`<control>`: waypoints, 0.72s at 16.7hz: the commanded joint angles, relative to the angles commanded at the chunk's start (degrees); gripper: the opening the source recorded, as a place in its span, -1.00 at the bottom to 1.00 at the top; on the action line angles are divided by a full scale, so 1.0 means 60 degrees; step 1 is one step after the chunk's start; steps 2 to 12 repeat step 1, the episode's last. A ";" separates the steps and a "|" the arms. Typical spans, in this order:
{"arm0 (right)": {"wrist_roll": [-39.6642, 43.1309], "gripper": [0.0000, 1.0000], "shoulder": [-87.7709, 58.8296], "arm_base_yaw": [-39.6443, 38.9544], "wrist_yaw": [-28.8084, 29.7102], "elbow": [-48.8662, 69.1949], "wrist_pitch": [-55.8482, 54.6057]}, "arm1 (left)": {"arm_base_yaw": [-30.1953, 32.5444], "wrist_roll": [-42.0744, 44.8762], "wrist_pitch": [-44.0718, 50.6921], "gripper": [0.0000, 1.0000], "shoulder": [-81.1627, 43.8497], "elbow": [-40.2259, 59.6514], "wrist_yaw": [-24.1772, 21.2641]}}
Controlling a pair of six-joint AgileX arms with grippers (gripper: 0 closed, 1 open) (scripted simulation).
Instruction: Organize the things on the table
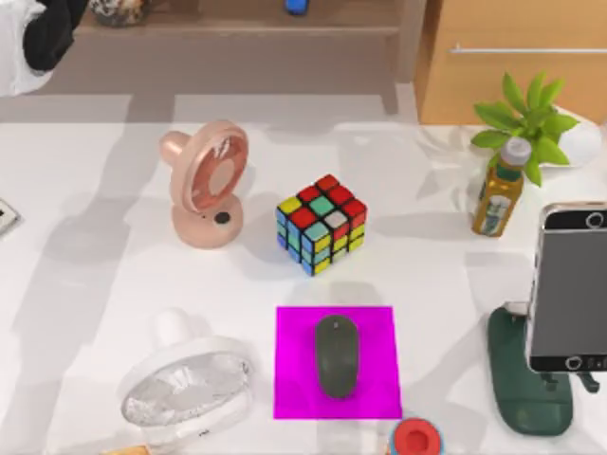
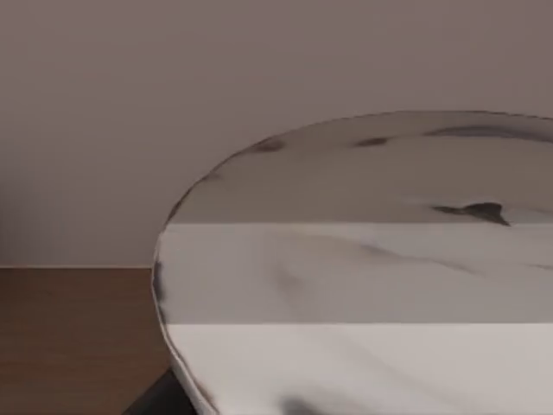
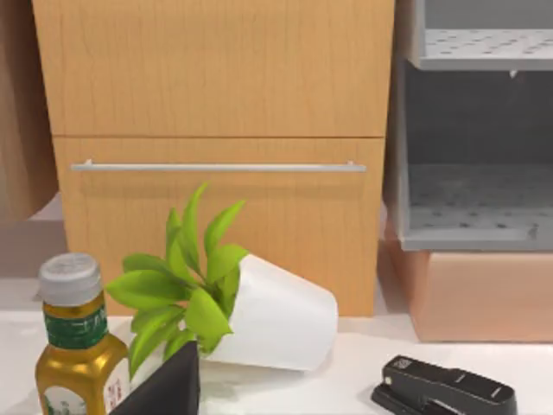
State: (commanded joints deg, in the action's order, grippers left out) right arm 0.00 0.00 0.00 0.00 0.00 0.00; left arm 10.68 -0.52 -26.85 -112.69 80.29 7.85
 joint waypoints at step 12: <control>0.0000 1.00 0.0000 0.0000 0.0000 0.0000 0.0000 | 0.0000 0.0000 0.0000 1.00 0.0000 0.0000 0.0000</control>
